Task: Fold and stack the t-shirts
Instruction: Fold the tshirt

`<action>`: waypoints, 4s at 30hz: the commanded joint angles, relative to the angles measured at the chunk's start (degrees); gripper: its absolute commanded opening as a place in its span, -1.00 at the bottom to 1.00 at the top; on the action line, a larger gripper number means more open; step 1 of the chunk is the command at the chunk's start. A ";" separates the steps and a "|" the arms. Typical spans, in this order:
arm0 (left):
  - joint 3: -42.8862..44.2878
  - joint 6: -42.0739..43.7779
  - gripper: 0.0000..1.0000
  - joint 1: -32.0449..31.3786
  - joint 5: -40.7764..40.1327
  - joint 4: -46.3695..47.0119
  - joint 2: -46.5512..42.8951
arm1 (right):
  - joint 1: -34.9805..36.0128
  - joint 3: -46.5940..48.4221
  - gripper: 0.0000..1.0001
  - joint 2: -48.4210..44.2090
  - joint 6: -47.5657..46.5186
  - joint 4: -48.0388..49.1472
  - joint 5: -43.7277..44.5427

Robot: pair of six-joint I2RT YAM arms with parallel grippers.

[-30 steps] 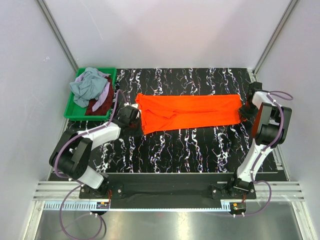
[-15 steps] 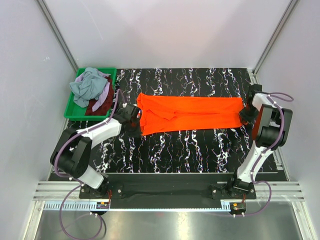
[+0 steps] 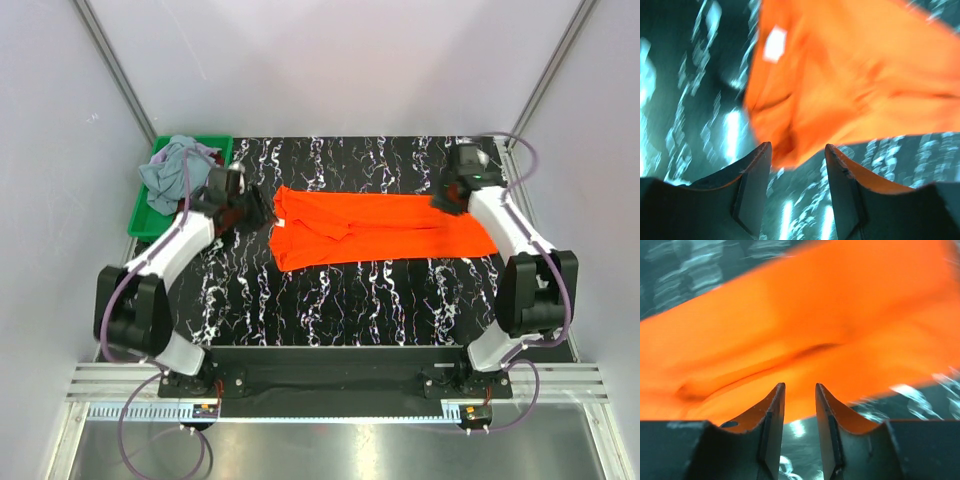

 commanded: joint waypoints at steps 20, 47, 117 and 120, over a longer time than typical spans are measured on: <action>18.04 -4.03 0.07 1.19 9.48 6.76 25.22 | 36.12 4.41 -0.02 15.21 -34.52 26.58 -6.51; 19.88 -8.68 0.01 -0.39 6.92 9.05 31.64 | 40.17 0.28 -0.12 18.02 -40.59 27.72 3.60; 24.54 -11.32 -0.28 -2.33 1.21 6.49 33.92 | 40.25 -2.53 -0.20 19.60 -40.51 33.26 5.45; 24.81 -11.50 -0.45 -2.33 1.21 6.58 34.27 | 40.25 -2.44 -0.27 19.87 -40.16 33.44 5.45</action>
